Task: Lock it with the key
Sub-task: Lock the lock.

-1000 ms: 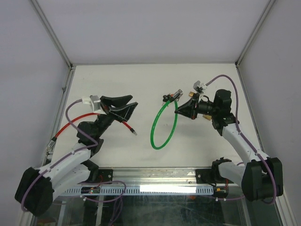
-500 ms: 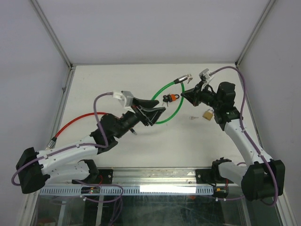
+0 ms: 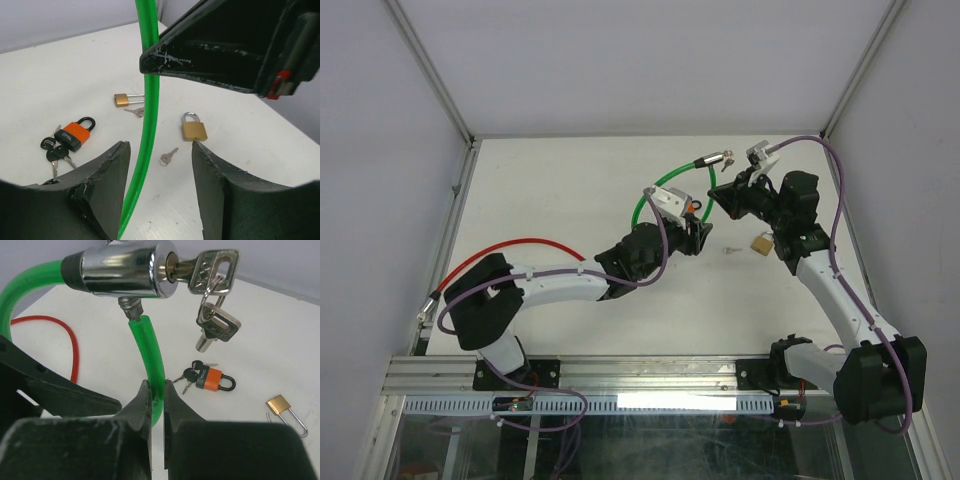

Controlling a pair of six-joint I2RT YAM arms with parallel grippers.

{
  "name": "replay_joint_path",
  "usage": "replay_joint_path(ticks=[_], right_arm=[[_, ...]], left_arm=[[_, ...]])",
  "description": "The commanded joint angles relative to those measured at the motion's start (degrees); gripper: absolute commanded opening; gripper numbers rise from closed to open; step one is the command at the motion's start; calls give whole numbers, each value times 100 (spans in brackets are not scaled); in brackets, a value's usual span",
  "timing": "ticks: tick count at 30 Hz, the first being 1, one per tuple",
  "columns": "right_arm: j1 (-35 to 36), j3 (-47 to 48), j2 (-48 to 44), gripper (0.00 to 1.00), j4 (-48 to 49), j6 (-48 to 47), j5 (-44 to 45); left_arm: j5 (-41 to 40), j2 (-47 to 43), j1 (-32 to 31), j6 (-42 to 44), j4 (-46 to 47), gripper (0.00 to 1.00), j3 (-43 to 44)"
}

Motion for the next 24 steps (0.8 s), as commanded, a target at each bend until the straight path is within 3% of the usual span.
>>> replay_joint_path(ticks=[1, 13, 21, 24], right_arm=[[32, 143, -84, 0, 529, 267, -8], [15, 18, -82, 0, 673, 478, -550], [-107, -94, -99, 0, 867, 780, -1217], [-179, -131, -108, 0, 913, 795, -1610]], left_arm=[[-235, 393, 3, 348, 387, 52, 505], [-278, 1046, 218, 273, 207, 38, 1050], [163, 1000, 390, 452, 284, 0, 923], [429, 862, 408, 721, 561, 0, 688]])
